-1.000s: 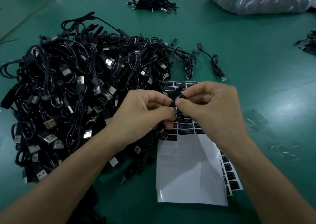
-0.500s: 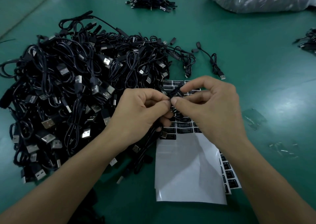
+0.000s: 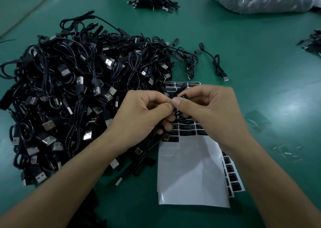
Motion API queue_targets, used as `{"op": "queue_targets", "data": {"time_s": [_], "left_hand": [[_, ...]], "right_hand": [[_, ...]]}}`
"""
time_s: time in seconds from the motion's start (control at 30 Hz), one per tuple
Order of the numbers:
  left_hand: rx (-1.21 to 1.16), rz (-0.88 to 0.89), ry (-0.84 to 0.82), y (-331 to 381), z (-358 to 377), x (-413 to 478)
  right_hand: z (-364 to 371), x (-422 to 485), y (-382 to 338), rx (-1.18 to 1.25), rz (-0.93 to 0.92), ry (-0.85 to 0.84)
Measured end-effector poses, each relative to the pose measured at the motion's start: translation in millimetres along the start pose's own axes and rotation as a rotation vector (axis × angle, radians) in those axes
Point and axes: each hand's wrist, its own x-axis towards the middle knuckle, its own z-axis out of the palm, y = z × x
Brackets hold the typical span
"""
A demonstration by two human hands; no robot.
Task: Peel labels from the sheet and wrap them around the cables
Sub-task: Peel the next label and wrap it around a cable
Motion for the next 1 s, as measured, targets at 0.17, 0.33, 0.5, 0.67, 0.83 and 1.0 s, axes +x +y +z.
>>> {"op": "queue_targets", "data": {"time_s": [0.17,0.33,0.5,0.67,0.83,1.0], "left_hand": [[0.073,0.034,0.019,-1.6,1.6,-0.5],[0.095,0.034,0.015,-4.5,1.4,0.5],[0.034,0.018,0.018,-3.6,-0.4,0.8],[0.001,0.000,0.003,-0.4,-0.9,0.0],[-0.041,-0.072,-0.021,3.3,-0.8,0.3],[-0.001,-0.022,0.077,1.3,0.0,0.6]], "right_hand": [[-0.2,-0.4,0.2,0.064,0.018,-0.051],[0.3,-0.4,0.8,0.050,0.064,-0.054],[1.2,1.6,0.0,0.191,0.152,-0.054],[-0.8,2.3,-2.5,0.252,0.146,-0.124],[-1.5,2.0,-1.7,0.212,0.100,-0.123],[-0.4,1.7,-0.8,0.174,0.100,-0.096]]}}
